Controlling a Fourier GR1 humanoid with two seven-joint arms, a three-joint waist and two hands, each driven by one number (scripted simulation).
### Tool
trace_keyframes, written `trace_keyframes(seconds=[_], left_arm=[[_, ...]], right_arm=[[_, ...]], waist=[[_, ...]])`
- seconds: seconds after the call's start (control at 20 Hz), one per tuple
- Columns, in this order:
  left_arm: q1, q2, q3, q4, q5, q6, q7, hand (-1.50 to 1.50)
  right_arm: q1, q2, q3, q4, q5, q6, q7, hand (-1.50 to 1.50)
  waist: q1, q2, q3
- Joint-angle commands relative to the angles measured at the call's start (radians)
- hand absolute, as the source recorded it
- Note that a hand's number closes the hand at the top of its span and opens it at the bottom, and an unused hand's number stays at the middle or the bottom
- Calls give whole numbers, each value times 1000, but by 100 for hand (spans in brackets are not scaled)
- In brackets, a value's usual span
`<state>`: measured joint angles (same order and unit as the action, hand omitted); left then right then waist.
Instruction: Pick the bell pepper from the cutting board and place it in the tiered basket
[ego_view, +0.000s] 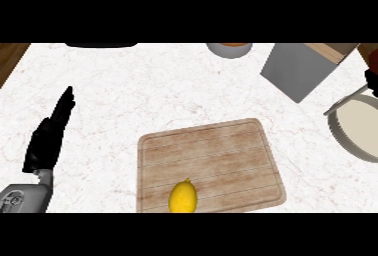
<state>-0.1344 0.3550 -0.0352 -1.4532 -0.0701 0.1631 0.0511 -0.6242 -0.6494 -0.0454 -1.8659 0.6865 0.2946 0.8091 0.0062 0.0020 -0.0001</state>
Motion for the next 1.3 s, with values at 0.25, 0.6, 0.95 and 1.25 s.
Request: trace_keyframes(seconds=[0.25,0.6,0.95,1.25], left_arm=[[-45,-27,15,27,-21,1,23,0],[-71,-31,16,-27,-65,-1,106,0],[-5,-41,37,-36,-45,-41,43,0],[-42,-55,45,64,-63,-28,-26,0]], right_arm=[[64,-130,-34,237,165,-63,-219,150],[48,-165,-129,408,114,-73,-436,150],[29,-162,-204,599,32,-56,-589,150],[85,-44,-264,615,-76,7,-456,-150]], waist=[[-5,0,0],[-1,0,0],[4,0,0],[-13,0,-1]])
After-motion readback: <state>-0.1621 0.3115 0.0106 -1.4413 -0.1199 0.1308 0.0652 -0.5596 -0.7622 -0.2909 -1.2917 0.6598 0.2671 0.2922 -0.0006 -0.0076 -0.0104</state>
